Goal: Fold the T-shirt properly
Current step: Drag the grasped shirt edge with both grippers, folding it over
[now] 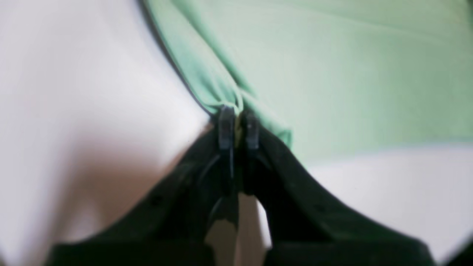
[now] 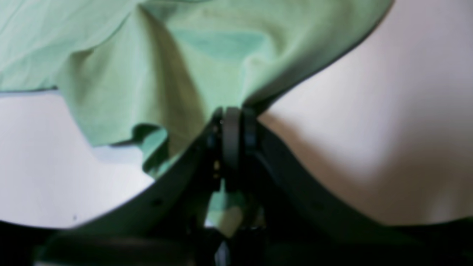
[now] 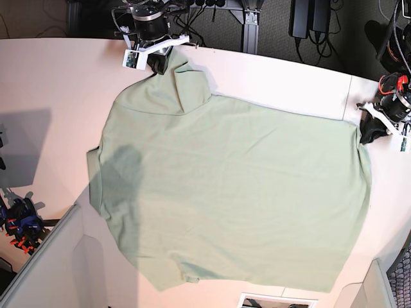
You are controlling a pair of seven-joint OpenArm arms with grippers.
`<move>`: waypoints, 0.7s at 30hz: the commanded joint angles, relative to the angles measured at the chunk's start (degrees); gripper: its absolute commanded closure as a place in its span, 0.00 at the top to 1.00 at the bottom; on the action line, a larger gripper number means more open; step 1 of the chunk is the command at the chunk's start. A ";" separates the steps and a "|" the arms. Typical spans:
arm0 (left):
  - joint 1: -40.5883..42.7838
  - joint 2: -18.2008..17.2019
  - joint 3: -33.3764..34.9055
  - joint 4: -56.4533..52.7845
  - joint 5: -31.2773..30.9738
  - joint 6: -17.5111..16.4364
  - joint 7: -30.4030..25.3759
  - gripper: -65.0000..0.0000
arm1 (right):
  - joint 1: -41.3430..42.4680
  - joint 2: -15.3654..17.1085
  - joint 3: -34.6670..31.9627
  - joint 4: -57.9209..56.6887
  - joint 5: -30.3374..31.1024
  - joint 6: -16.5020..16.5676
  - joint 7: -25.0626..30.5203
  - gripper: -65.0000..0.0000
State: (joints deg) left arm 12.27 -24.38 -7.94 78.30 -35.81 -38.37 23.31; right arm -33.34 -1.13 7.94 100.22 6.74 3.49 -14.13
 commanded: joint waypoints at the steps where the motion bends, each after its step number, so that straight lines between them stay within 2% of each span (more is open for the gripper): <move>1: 0.11 -0.39 -0.74 0.37 -1.57 -1.63 0.85 0.00 | -0.66 0.15 -0.09 0.26 -0.35 -0.11 -2.01 0.00; 6: 0.15 -1.31 -4.26 0.37 -5.57 -1.63 0.96 0.00 | -0.68 0.35 1.05 2.43 -0.28 -0.11 -4.26 0.00; 9: 0.13 -3.26 -4.59 0.37 -6.27 -1.63 0.94 0.00 | -0.83 0.72 2.89 5.07 -0.07 -0.11 -7.15 0.00; 16: 0.13 -8.04 -4.63 0.37 -8.59 -1.63 1.16 0.00 | -4.44 3.43 8.66 11.82 3.87 -0.11 -8.92 0.00; 21: 0.13 -9.77 -5.57 0.39 -11.26 -1.63 1.95 0.00 | -5.57 3.54 12.15 15.65 6.12 -0.09 -9.66 0.00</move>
State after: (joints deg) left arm 12.84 -32.71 -12.84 77.89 -46.04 -39.07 26.61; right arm -38.54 2.17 19.77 114.69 12.64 3.42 -24.86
